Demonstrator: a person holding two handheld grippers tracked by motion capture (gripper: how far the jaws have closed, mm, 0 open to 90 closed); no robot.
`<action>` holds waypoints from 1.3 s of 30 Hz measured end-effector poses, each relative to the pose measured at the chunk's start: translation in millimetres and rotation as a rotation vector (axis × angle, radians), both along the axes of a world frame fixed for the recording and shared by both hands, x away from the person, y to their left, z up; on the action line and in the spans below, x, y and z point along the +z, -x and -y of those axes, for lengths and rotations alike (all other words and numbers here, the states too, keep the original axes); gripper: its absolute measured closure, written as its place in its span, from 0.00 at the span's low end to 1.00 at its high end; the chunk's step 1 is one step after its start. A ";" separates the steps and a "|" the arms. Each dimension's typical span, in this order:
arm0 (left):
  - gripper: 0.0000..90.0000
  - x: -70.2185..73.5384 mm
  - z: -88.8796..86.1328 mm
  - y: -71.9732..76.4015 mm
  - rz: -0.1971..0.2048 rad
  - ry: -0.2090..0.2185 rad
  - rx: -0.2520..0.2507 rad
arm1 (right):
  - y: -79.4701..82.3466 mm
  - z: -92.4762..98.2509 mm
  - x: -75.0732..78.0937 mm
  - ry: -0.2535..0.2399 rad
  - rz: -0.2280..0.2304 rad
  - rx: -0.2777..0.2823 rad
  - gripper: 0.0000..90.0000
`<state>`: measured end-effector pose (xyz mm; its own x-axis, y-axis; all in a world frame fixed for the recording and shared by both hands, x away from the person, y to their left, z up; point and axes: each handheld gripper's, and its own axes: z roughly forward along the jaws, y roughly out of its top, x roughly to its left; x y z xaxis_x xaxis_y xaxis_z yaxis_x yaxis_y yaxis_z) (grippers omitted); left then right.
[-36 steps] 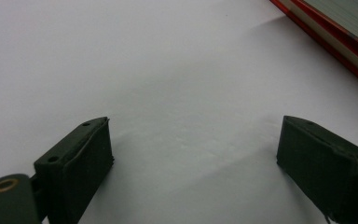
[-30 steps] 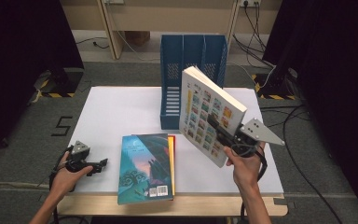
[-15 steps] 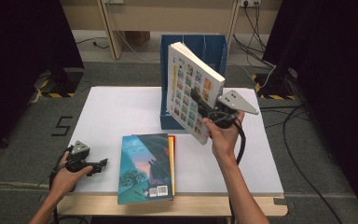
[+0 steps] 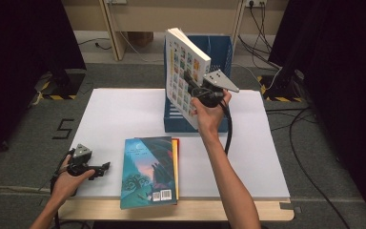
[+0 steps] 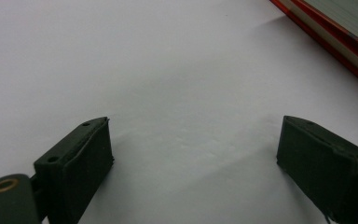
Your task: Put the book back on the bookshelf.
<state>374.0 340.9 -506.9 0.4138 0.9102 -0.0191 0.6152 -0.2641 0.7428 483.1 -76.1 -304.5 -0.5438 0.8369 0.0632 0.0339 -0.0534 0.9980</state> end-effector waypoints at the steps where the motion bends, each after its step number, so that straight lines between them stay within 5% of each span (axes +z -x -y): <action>1: 0.10 0.0 0.0 0.0 0.000 0.000 0.000 | -4.2 -2.6 -1.0 0.000 -0.007 -0.011 0.82; 16: 0.10 0.0 0.3 0.1 0.001 -0.002 0.000 | -58.7 -36.3 -14.3 0.015 -0.033 -0.124 0.82; 30: 0.10 0.0 0.3 0.0 0.001 -0.002 -0.001 | -83.8 -57.0 -15.2 0.026 -0.044 -0.182 0.82; 39: 0.10 0.0 0.3 0.0 0.001 -0.002 0.000 | -99.9 -69.5 -29.1 0.036 -0.056 -0.209 0.82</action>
